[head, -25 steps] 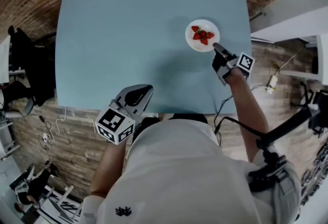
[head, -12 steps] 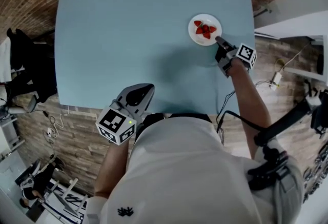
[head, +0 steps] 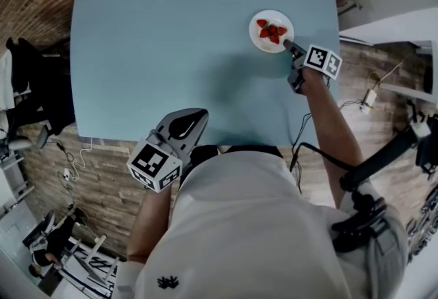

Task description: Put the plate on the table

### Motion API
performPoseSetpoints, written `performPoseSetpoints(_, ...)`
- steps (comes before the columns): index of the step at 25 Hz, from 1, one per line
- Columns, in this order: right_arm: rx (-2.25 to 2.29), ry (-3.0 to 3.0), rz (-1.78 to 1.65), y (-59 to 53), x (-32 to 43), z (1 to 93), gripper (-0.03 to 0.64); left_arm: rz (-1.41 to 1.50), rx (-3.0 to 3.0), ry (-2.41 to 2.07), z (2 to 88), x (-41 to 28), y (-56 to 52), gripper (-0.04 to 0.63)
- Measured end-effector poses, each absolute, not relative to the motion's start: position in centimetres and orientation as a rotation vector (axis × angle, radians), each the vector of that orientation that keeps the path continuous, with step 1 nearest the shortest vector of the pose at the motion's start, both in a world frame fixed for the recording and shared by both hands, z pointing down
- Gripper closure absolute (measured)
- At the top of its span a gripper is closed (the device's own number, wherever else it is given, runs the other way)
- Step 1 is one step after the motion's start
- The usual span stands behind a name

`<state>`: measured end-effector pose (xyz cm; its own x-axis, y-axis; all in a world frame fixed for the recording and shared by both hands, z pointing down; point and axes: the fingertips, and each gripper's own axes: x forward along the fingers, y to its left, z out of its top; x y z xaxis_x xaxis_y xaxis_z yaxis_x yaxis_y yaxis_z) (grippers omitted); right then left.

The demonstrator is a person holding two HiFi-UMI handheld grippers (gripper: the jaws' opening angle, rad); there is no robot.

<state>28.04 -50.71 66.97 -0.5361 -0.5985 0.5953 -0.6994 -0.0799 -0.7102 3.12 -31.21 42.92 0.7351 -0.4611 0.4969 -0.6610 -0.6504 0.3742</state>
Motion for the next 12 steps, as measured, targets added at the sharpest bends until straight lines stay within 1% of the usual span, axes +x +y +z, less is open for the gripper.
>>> performPoseSetpoints(4,1.494,-2.033,1.514,-50.3,28.8,67.0,0.502,0.491,2.401,-0.848,42.8,3.2,-30.7,0.594)
performPoseSetpoints(12,1.462,-2.092,1.298,-48.9,29.0,64.9,0.503,0.486,2.416,-0.851,42.6,3.5,-29.7,0.595)
